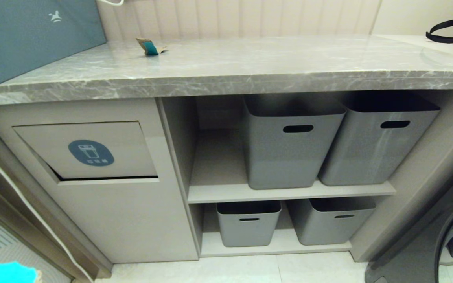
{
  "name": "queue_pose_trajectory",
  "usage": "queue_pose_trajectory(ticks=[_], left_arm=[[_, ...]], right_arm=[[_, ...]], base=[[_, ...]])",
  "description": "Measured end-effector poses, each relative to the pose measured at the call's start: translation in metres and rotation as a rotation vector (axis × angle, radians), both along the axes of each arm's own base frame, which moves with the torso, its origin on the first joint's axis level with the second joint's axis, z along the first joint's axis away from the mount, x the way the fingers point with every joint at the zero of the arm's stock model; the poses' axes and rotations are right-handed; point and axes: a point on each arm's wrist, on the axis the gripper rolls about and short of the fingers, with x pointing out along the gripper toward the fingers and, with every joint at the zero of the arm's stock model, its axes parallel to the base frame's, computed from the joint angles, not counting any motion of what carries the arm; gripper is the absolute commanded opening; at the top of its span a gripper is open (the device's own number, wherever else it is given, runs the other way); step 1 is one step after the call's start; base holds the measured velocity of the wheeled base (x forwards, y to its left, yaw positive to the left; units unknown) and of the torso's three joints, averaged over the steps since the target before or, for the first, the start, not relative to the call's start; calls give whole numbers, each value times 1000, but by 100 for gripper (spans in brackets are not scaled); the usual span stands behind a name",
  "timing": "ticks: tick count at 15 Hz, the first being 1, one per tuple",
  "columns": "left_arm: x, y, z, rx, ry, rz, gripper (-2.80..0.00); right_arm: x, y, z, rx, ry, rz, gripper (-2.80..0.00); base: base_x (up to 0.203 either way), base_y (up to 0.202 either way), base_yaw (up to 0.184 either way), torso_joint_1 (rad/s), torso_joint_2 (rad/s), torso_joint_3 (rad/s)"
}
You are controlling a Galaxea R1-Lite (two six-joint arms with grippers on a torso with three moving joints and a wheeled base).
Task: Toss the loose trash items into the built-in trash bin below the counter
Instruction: Put the garbage in the trash can
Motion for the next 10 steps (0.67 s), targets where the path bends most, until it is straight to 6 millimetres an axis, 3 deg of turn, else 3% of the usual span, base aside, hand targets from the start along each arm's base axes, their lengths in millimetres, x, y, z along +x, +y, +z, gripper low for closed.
queue_pose_trajectory(ticks=[2, 5, 7, 10], left_arm=[[27, -1, 24, -20, 92, -30, -280], [92, -2, 44, -81, 221, -79, -280], [145, -2, 47, -140, 264, -80, -280], [212, 4, 33, -128, 259, -56, -280]], right_arm=[[0, 0, 0, 0, 0, 0, -280], [0, 0, 0, 0, 0, 0, -280], [0, 0, 0, 0, 0, 0, -280], [0, 0, 0, 0, 0, 0, -280]], base=[[0, 0, 0, 0, 0, 0], [0, 0, 0, 0, 0, 0], [0, 0, 0, 0, 0, 0], [0, 0, 0, 0, 0, 0]])
